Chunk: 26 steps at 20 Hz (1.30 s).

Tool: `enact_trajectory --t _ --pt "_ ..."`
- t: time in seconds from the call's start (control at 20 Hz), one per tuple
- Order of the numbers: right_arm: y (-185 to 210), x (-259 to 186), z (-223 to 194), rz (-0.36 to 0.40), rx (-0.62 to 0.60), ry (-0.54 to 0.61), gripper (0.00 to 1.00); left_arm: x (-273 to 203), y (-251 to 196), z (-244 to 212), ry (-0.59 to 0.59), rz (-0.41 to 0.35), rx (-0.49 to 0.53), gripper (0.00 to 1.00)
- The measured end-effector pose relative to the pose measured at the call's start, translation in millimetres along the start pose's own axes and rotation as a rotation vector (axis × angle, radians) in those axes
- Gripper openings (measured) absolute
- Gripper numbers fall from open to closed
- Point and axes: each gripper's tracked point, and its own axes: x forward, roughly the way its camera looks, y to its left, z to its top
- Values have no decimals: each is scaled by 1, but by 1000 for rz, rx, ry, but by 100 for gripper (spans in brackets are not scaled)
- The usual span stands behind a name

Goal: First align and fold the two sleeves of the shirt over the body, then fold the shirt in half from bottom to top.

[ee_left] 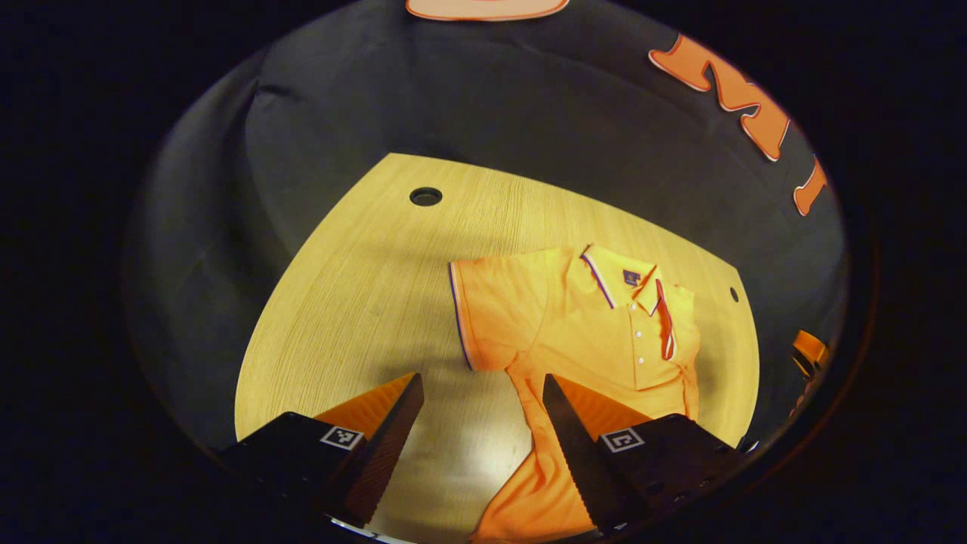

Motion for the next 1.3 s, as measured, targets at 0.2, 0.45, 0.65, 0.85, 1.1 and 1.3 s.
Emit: enact_trajectory --t 0.2,0.45,0.65,0.85,1.1,1.3 --pt "-16 -33 -11 -34 -28 -53 92 41 1 22 63 18 -20 98" --pt "-40 -67 -35 -69 -26 -46 94 91 10 39 129 78 3 96" --pt "-51 -92 -54 -99 -2 -48 95 115 14 41 173 117 44 94" --pt "-54 -107 -76 -126 27 -42 95 120 21 39 196 149 79 90" --pt "-57 -113 -101 -139 77 -26 95 124 5 39 195 102 101 33" --pt "-63 -118 -109 -148 98 -17 95 117 -12 41 181 17 123 13"
